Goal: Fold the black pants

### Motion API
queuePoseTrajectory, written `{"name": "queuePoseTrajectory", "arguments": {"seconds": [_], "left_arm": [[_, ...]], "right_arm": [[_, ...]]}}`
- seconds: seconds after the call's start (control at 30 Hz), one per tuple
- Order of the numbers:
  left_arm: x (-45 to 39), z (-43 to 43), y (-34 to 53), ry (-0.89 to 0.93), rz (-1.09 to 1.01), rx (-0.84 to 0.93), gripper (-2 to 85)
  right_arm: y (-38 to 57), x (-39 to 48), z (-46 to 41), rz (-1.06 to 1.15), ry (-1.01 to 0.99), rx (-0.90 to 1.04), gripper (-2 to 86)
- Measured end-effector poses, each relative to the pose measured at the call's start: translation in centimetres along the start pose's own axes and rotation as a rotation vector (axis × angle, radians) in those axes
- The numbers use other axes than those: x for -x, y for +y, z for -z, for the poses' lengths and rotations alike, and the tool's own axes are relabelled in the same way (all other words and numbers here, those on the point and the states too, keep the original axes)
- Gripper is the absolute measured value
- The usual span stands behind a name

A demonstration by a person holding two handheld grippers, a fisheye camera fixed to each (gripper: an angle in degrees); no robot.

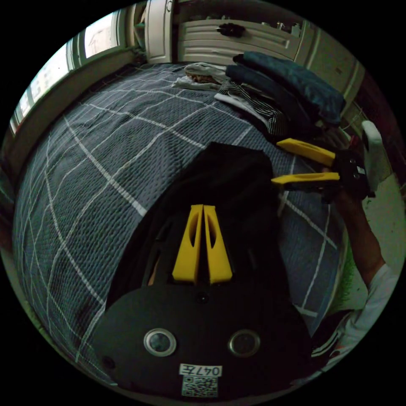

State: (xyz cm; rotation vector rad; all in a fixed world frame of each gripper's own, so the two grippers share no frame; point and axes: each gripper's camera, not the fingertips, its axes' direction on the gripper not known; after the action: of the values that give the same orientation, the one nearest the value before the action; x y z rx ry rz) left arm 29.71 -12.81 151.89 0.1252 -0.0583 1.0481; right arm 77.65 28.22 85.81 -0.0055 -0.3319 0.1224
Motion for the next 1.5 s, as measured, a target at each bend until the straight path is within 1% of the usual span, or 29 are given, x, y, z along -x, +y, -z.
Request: {"name": "queuePoseTrajectory", "arguments": {"seconds": [0.03,0.13,0.2,0.27,0.3,0.37,0.43,0.47,0.53,0.6,0.67,0.8,0.87,0.93,0.97,1.03,1.1,1.17,1.2,1.23,1.27,1.3,1.37,1.4,1.47,1.5], "left_arm": [[0.3,0.4,0.4,0.015,0.013,-0.004,-1.0],[1.0,1.6,1.3,0.029,0.032,-0.034,-0.9],[1.5,2.6,1.6,0.021,0.035,-0.097,-0.9],[2.6,4.1,1.4,0.052,0.034,-0.180,-0.6],[2.9,4.3,1.2,0.056,0.039,-0.179,-0.4],[3.8,3.9,0.5,0.081,0.039,-0.113,1.0],[4.1,2.8,0.6,0.108,0.031,-0.039,3.3],[4.3,2.0,0.9,0.145,0.032,0.015,7.8],[4.5,1.4,1.6,0.205,0.019,0.068,10.8],[4.7,2.2,2.6,0.198,0.002,0.033,9.7],[4.5,3.0,4.5,0.125,-0.058,0.047,2.1],[5.3,4.9,7.8,0.169,-0.046,0.054,0.0],[6.2,7.4,10.7,0.210,-0.023,0.014,-0.3],[7.0,10.0,13.5,0.241,0.019,-0.049,-0.5],[7.7,12.0,15.7,0.258,0.046,-0.096,-0.6],[8.6,15.4,19.3,0.266,0.069,-0.166,-0.6],[9.8,19.0,23.4,0.318,0.075,-0.224,-0.6],[11.3,23.6,29.9,0.368,0.080,-0.256,-0.6],[11.6,24.6,31.6,0.371,0.078,-0.253,-0.6],[12.3,26.5,35.0,0.369,0.084,-0.236,-0.7],[13.1,28.1,38.6,0.358,0.107,-0.215,-0.7],[13.5,28.8,40.3,0.353,0.121,-0.205,-0.7],[14.6,31.1,47.1,0.337,0.176,-0.146,-0.8],[14.7,31.6,48.8,0.326,0.186,-0.132,-0.8],[15.2,33.4,55.0,0.266,0.229,-0.076,-0.7],[15.3,33.9,56.4,0.248,0.239,-0.065,-0.7]], "right_arm": [[0.1,-0.6,-0.3,-0.049,-0.070,-0.003,18.2],[0.4,-0.8,-2.0,-0.108,-0.121,0.000,18.0],[0.6,-0.5,-3.2,-0.119,-0.173,0.030,17.0],[0.9,0.0,-4.0,-0.144,-0.231,0.040,15.9],[1.3,0.5,-4.3,-0.156,-0.236,0.035,14.9],[1.7,1.5,-4.7,-0.152,-0.204,0.053,12.4],[2.3,3.4,-4.8,-0.107,-0.180,0.057,5.5],[2.4,3.9,-4.9,-0.092,-0.183,0.056,4.2],[3.0,6.3,-5.1,-0.045,-0.170,0.053,1.5],[3.3,7.9,-5.2,-0.023,-0.143,0.053,1.0],[3.6,9.3,-5.4,-0.020,-0.134,0.052,0.7],[4.3,12.6,-5.7,0.011,-0.135,0.046,0.5],[5.0,14.3,-5.2,0.039,-0.142,0.001,0.4],[5.7,17.5,-3.5,0.109,-0.104,-0.128,0.4],[5.8,18.4,-3.0,0.123,-0.110,-0.159,0.3],[6.2,22.6,-0.4,0.183,-0.216,-0.257,0.3],[6.5,26.7,1.7,0.237,-0.267,-0.294,0.3],[6.6,31.3,3.7,0.289,-0.304,-0.310,0.4],[6.8,34.6,4.7,0.321,-0.337,-0.311,0.4],[6.9,38.1,5.4,0.353,-0.368,-0.291,0.4],[7.0,39.9,5.6,0.366,-0.374,-0.280,0.4],[7.4,43.4,5.8,0.384,-0.380,-0.265,0.4],[8.0,48.2,5.8,0.399,-0.445,-0.241,0.4],[8.5,51.2,5.7,0.401,-0.506,-0.226,0.4],[9.1,55.7,5.3,0.416,-0.546,-0.199,0.4],[9.5,58.5,5.0,0.425,-0.562,-0.179,0.4]]}}
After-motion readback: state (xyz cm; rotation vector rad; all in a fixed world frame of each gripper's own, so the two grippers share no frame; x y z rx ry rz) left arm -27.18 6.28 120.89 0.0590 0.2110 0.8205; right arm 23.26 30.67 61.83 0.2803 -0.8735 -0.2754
